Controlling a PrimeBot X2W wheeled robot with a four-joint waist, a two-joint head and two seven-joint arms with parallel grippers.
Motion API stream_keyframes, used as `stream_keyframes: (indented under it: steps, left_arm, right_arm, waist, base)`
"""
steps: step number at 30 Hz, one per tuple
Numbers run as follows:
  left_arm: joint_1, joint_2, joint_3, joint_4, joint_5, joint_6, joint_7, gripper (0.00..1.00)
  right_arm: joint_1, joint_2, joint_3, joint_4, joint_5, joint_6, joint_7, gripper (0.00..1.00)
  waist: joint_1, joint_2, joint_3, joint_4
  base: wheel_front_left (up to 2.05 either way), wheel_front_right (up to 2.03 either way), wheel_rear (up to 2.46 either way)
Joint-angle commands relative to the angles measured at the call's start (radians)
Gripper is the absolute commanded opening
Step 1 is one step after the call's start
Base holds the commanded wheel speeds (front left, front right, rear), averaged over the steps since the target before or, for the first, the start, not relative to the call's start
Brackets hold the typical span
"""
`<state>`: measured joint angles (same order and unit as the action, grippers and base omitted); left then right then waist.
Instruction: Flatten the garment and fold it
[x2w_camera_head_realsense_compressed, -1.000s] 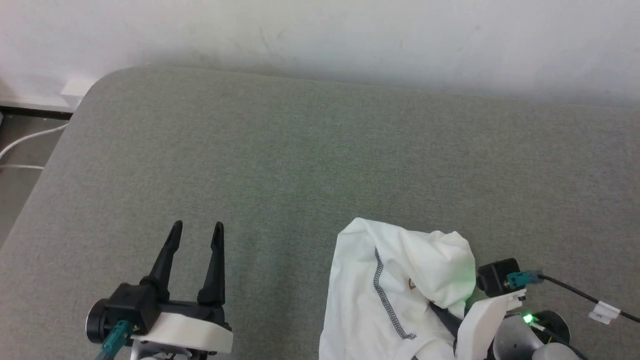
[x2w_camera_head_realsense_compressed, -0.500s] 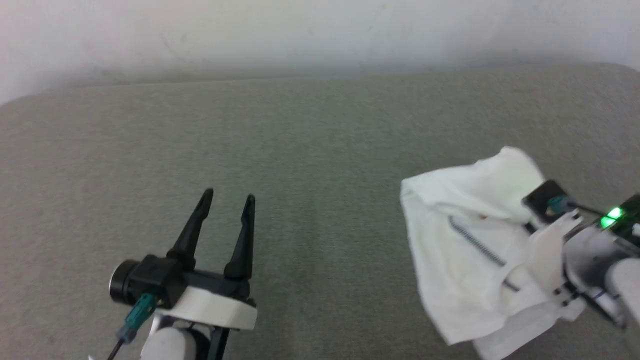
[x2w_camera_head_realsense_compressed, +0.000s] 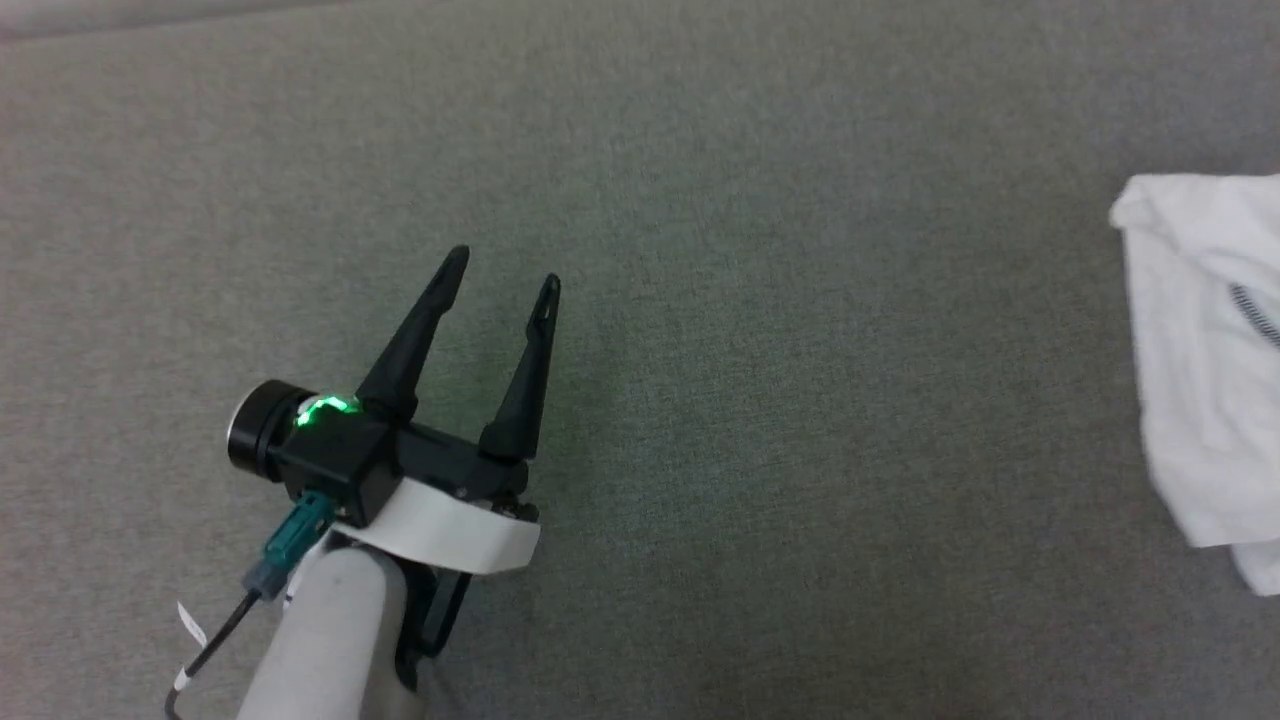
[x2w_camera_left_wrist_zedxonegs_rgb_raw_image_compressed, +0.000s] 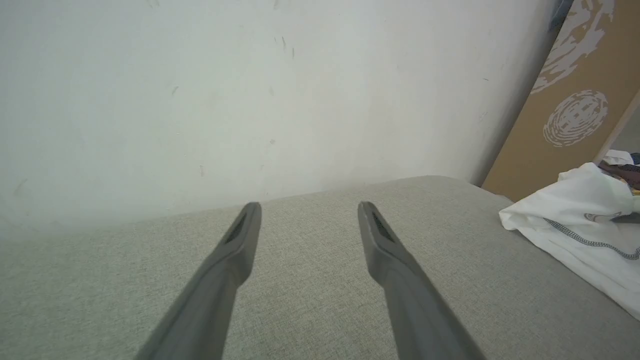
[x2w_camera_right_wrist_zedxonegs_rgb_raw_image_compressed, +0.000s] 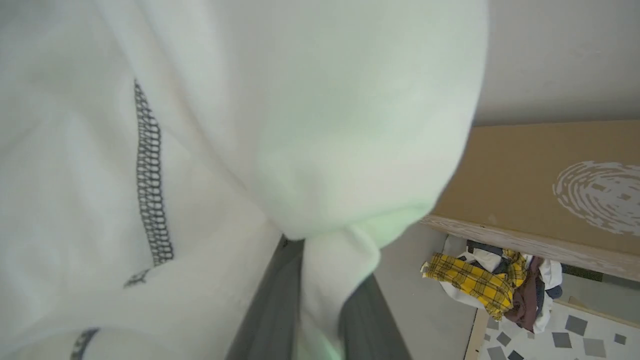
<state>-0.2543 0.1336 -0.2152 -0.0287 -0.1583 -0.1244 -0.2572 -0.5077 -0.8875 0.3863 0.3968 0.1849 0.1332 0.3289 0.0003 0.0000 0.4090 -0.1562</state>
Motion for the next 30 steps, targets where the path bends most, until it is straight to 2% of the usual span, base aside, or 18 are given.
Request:
stream_keyframes:
  steps: [1, 6, 11, 12, 13, 22, 27, 30]
  left_arm:
    - [-0.022, 0.01, -0.006, -0.008, -0.002, -0.006, -0.005, 1.0]
    - [-0.035, 0.02, -0.006, -0.021, 0.0, -0.006, -0.005, 1.0]
    - [-0.045, 0.03, -0.003, -0.024, 0.002, -0.006, -0.005, 1.0]
    - [-0.043, 0.03, 0.0, -0.023, 0.001, -0.006, -0.005, 1.0]
    - [-0.041, 0.03, 0.002, -0.021, 0.0, -0.006, -0.005, 1.0]
    - [0.001, 0.007, 0.028, 0.01, -0.011, -0.006, -0.005, 1.0]
    - [0.059, -0.012, 0.072, 0.022, -0.018, -0.006, -0.005, 1.0]
    - [0.091, -0.023, 0.094, 0.029, -0.021, -0.006, -0.005, 1.0]
  right_arm:
    - [-0.021, -0.031, 0.007, 0.03, -0.061, -0.002, -0.045, 0.0]
    - [-0.045, -0.032, -0.057, 0.108, -0.122, -0.002, -0.113, 0.0]
    - [-0.054, 0.026, -0.168, 0.228, -0.171, -0.002, -0.167, 0.0]
    - [-0.056, 0.037, -0.18, 0.24, -0.177, -0.002, -0.175, 0.29]
    - [-0.057, 0.05, -0.192, 0.255, -0.181, -0.002, -0.176, 1.0]
    - [-0.057, 0.082, -0.209, 0.281, -0.195, -0.002, -0.196, 1.0]
    - [-0.07, 0.063, -0.166, 0.196, -0.154, -0.002, -0.192, 1.0]
    - [-0.081, 0.073, -0.18, 0.121, -0.114, -0.002, -0.199, 1.0]
  waist:
    - [-0.0003, 0.0, 0.122, -0.026]
    - [-0.0003, 0.0, 0.163, -0.013]
    - [-0.0003, 0.0, 0.197, 0.006]
    - [-0.0003, 0.0, 0.196, 0.007]
    - [-0.0003, 0.0, 0.191, 0.007]
    - [-0.0003, 0.0, 0.041, 0.002]
    - [-0.0003, 0.0, -0.095, -0.009]
    - [-0.0003, 0.0, -0.167, -0.001]
  base:
    - [0.0, 0.0, 0.0]
    - [0.0, 0.0, 0.0]
    - [0.0, 0.0, 0.0]
    - [0.0, 0.0, 0.0]
    - [0.0, 0.0, 0.0]
    - [0.0, 0.0, 0.0]
    - [0.0, 0.0, 0.0]
    - [0.0, 0.0, 0.0]
